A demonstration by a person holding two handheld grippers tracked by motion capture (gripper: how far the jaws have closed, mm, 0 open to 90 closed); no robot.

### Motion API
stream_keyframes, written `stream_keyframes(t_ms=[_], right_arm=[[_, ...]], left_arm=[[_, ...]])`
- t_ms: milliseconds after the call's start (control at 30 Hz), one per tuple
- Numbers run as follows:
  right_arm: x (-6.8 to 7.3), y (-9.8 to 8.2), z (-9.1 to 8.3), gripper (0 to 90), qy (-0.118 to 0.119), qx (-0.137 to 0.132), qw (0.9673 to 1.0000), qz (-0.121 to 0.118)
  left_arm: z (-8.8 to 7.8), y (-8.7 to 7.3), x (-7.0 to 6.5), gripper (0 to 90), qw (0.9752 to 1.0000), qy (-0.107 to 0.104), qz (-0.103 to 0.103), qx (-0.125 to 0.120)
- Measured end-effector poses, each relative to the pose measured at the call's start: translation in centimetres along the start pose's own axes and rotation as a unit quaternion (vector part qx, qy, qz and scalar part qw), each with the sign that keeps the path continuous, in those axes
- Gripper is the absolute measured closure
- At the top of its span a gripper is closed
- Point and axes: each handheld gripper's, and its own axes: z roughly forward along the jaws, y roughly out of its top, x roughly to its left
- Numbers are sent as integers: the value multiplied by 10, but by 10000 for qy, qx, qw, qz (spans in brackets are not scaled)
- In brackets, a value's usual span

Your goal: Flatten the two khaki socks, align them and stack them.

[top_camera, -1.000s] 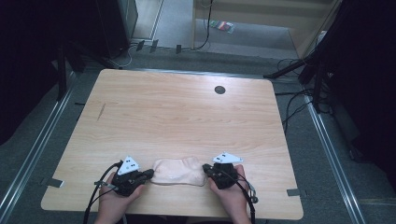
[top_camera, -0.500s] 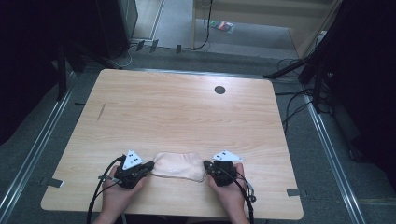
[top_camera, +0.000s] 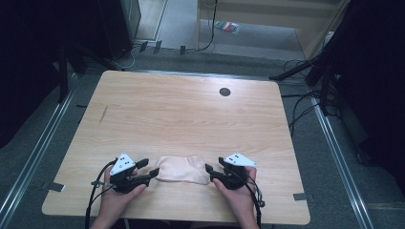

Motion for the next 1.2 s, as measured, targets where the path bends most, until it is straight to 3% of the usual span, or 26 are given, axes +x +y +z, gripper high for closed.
stream_keyframes(t_ms=[133,167,400,433,767,1200], right_arm=[[0,2,-3,330,199,7,9998,59],[0,4,-5,274,213,-36,9998,16],[-4,6,-10,160,167,-163,9997,9],[-7,7,-12,144,153,-200,9997,-9],[-24,10,-24,144,-66,-320,9994,96],[-48,7,-37,144,-357,-398,9981,290]], left_arm=[[-1,0,1,223,9997,226,16,-23],[-3,1,2,184,9995,324,-15,27],[-12,5,8,133,9991,388,-135,-103],[-15,4,12,90,9991,384,-99,-115],[-28,3,37,86,9969,628,-430,-192],[-44,1,62,86,9933,951,-564,-346]])
